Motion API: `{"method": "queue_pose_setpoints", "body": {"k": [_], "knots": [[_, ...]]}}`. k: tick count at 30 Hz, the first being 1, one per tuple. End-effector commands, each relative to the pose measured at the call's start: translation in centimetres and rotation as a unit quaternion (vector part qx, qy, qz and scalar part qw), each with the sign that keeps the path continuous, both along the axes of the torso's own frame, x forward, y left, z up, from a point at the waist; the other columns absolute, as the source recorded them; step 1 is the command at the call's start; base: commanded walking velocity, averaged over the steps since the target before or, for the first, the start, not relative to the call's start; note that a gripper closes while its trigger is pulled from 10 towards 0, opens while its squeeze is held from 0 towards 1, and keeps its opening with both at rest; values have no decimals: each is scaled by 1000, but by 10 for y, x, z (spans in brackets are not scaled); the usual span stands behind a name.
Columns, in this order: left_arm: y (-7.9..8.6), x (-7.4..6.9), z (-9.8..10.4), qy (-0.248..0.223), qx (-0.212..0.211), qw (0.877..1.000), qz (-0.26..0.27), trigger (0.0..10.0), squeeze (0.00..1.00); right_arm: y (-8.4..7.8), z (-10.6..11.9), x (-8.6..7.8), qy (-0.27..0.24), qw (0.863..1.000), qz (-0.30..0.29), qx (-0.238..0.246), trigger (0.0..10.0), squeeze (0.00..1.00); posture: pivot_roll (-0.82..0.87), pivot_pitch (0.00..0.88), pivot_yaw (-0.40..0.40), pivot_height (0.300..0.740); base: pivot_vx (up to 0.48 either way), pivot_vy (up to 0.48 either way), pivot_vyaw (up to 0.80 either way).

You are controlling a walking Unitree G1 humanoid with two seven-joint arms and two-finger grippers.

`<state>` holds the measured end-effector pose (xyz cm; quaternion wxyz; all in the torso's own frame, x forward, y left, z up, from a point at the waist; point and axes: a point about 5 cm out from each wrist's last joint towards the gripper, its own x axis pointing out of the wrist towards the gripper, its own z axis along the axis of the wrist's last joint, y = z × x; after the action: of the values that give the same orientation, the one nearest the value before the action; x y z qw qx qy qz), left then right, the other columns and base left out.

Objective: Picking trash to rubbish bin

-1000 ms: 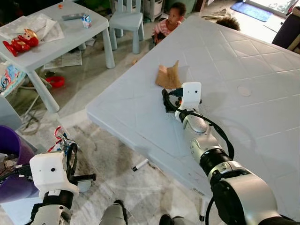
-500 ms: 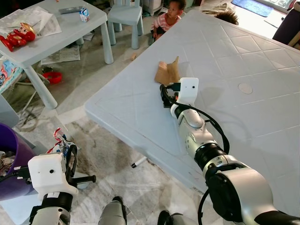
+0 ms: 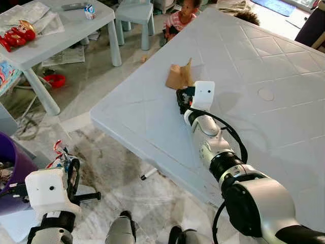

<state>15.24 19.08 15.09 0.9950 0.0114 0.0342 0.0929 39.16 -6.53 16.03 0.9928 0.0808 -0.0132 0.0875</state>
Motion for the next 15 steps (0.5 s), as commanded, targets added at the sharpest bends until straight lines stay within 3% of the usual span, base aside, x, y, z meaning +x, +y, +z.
{"method": "queue_pose_setpoints", "body": {"k": [1, 15], "knots": [[0, -4, 2, 1, 0, 1000, 5, 0, 0, 1, -17, -5, 38, 999, -4, -1, 0, 0, 501, 266, -122, 740, 0, 0, 0], [1, -2, 2, 2, 1, 1000, 5, 0, 0, -2, -18, -5, 38, 999, -14, -10, 0, 0, 500, 262, -123, 740, 0, 0, 0]]}}
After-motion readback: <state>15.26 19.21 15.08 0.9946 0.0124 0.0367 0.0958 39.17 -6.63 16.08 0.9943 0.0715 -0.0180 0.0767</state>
